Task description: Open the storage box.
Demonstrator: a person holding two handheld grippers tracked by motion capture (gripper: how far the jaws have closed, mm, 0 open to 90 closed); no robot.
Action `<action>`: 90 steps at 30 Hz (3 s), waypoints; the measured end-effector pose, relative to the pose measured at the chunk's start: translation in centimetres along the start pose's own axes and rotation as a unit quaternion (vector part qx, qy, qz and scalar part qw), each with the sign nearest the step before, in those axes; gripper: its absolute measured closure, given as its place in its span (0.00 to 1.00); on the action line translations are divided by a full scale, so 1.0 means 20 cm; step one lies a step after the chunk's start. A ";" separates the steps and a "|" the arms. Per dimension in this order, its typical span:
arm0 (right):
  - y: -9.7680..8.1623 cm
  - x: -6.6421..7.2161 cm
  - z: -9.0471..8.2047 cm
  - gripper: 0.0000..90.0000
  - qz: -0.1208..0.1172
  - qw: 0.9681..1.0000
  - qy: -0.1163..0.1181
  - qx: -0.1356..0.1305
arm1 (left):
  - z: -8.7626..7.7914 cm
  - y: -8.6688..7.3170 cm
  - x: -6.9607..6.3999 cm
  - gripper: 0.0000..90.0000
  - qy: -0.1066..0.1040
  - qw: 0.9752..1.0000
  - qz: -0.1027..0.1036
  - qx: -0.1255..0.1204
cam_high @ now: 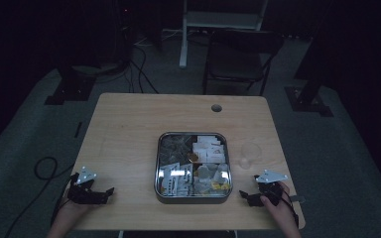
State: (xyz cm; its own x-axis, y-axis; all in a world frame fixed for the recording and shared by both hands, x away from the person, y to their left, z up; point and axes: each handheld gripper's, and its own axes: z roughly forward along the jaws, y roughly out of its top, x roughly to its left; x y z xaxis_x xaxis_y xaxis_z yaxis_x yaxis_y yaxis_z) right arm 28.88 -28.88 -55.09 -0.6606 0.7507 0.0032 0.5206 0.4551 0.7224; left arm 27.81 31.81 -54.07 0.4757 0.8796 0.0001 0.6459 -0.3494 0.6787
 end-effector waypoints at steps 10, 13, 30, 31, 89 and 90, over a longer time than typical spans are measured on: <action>0.00 0.00 0.00 0.11 0.000 1.000 0.000 0.000 | 0.01 0.09 -0.06 0.02 -0.015 1.000 0.022 -0.015; 0.00 0.00 0.00 0.11 0.000 1.000 0.000 0.000 | 0.01 0.14 -0.09 0.02 -0.023 0.999 0.029 -0.027; 0.00 0.00 0.00 0.11 0.001 1.000 0.000 0.000 | 0.00 0.32 -0.22 0.02 -0.054 0.995 0.065 -0.053; 0.00 0.00 0.00 0.11 0.001 1.000 0.000 0.000 | 0.00 0.33 -0.23 0.02 -0.056 0.995 0.067 -0.055; 0.00 0.00 0.00 0.11 0.000 1.000 0.000 0.000 | 0.18 0.76 -0.76 0.02 -0.169 0.965 0.177 -0.090; 0.00 0.00 0.00 0.11 0.000 1.000 0.000 0.000 | 0.18 0.77 -0.77 0.02 -0.171 0.965 0.177 -0.089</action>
State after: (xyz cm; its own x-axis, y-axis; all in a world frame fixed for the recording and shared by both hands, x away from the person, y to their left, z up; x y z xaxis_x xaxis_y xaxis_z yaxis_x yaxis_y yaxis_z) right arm 28.87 -28.87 -55.08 -0.6607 0.7507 0.0032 0.5206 0.4551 0.7224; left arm 32.58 11.70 -46.38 0.8366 0.5467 0.0340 0.3078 -0.5205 0.7965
